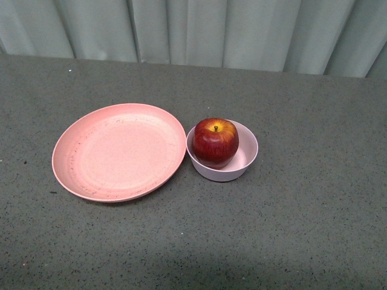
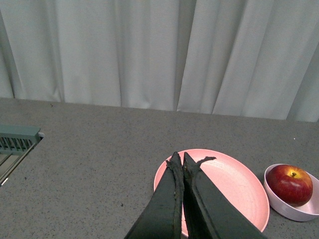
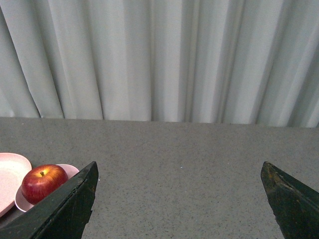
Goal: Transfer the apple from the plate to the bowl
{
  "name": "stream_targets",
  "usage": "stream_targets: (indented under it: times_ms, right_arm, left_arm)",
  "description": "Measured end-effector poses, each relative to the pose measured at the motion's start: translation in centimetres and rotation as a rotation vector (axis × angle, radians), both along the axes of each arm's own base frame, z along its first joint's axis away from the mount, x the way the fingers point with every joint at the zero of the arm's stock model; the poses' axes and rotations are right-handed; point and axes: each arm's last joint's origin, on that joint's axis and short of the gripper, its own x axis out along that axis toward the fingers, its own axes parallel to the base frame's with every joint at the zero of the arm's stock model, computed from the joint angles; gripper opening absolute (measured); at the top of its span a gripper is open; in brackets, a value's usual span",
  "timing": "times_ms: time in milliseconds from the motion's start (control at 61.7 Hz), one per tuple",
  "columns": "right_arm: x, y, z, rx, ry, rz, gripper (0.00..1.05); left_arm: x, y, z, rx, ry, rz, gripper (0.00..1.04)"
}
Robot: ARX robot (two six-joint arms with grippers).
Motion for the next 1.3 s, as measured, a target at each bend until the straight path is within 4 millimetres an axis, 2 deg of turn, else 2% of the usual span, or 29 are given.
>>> stream_targets:
  times_ms: [276, 389, 600, 681, 778, 1102, 1296]
  right_arm:
    - [0.0, 0.0, 0.0, 0.000, 0.000, 0.000, 0.95]
    - [0.0, 0.0, 0.0, 0.000, 0.000, 0.000, 0.95]
    - [0.0, 0.0, 0.0, 0.000, 0.001, 0.000, 0.95]
    - [0.0, 0.0, 0.0, 0.000, 0.000, 0.000, 0.95]
    - [0.0, 0.0, 0.0, 0.000, 0.000, 0.000, 0.95]
    - [0.0, 0.0, 0.0, 0.000, 0.000, 0.000, 0.95]
    - [0.0, 0.0, 0.0, 0.000, 0.000, 0.000, 0.95]
  left_arm:
    - [-0.5, 0.0, -0.1, 0.000, 0.001, 0.000, 0.04]
    - [-1.5, 0.0, -0.4, 0.000, 0.016, -0.002, 0.04]
    - [-1.6, 0.0, -0.4, 0.000, 0.008, -0.002, 0.04]
    - [-1.6, 0.0, -0.3, 0.000, 0.007, -0.002, 0.20]
    - [-1.6, 0.0, -0.3, 0.000, 0.007, -0.002, 0.45]
    - [-1.6, 0.0, -0.3, 0.001, 0.007, -0.002, 0.99]
    - [-1.6, 0.0, -0.3, 0.003, 0.007, -0.002, 0.98]
